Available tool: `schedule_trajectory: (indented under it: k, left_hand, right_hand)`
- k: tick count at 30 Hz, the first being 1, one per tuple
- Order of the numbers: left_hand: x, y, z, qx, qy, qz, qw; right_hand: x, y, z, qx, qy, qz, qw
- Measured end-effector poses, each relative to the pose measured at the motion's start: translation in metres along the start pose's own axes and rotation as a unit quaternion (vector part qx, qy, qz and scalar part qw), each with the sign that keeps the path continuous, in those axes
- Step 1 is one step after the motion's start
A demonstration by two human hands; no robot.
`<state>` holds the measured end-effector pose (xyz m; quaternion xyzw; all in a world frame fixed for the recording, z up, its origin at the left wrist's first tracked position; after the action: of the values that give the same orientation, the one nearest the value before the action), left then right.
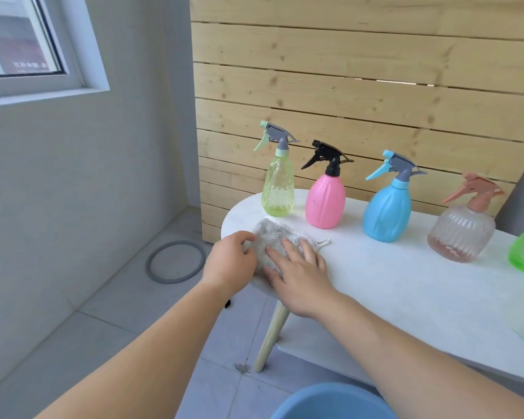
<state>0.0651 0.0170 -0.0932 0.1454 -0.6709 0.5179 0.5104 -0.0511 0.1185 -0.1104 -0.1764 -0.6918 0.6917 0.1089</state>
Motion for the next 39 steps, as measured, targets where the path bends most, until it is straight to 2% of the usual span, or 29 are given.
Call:
schedule_trajectory:
  k: [6, 12, 20, 25, 31, 39]
  left_hand:
    - [0.000, 0.003, 0.000, -0.007, -0.020, 0.032, 0.999]
    - [-0.013, -0.005, 0.009, 0.001, -0.039, -0.046, 0.998]
    - [-0.014, -0.005, 0.015, 0.013, -0.048, -0.064, 0.997]
    - [-0.008, -0.005, 0.013, 0.001, -0.035, -0.025, 0.999]
    - [-0.006, -0.005, 0.005, -0.023, -0.004, 0.052, 0.998]
    - [-0.001, -0.006, -0.002, -0.035, 0.005, 0.082, 0.996]
  right_hand:
    - [0.002, -0.001, 0.021, -0.016, 0.011, 0.004, 1.000]
    - [0.004, -0.009, 0.050, -0.030, 0.001, -0.010, 1.000]
    - [0.013, -0.019, 0.073, -0.023, -0.031, -0.023, 0.999]
    - [0.011, -0.028, 0.056, -0.036, -0.050, -0.024, 0.998]
    - [0.003, -0.020, -0.002, -0.003, -0.059, -0.069, 0.996]
    - [0.015, -0.017, -0.018, -0.040, -0.049, 0.011, 0.998]
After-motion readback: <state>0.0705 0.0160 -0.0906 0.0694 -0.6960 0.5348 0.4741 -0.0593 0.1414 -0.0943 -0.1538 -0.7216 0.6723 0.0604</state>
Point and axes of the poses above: each hand's wrist, its own z-axis towards the middle knuckle, its own y-axis out of the palm, x = y × z, the point moved 3 cm from there along z, towards the middle knuckle, and after that the axes turned 7 degrees about -z, right-handed, at the moved point
